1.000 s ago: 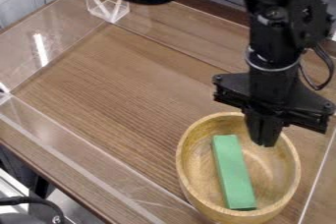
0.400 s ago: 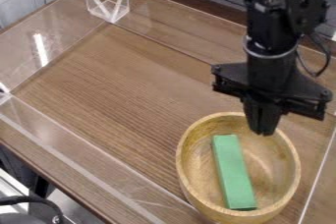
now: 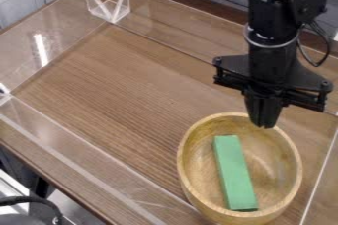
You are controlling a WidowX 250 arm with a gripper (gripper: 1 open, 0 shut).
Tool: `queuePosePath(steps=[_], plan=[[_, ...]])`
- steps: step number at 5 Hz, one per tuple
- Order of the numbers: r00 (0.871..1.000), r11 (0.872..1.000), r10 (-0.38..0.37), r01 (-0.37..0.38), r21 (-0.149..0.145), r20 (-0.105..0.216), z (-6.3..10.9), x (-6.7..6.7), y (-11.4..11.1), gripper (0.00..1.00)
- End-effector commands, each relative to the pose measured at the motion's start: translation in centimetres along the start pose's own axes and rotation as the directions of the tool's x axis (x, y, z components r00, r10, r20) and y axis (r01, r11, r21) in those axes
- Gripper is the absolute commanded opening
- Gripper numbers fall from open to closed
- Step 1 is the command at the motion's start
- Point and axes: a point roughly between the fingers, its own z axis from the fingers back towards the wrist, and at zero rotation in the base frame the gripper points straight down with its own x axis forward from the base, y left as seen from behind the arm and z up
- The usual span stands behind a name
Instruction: Put the green block in the brown bowl
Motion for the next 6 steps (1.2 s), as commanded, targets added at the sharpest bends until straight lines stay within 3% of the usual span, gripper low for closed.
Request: queuePosePath(steps=[1, 6], plan=[[0.999, 1.0, 0.01, -0.009, -0.023, 0.046, 1.0, 1.4, -0.2, 0.0], [0.999, 1.0, 0.01, -0.009, -0.021, 0.045, 0.2, 2.9, 0.3, 0.0]])
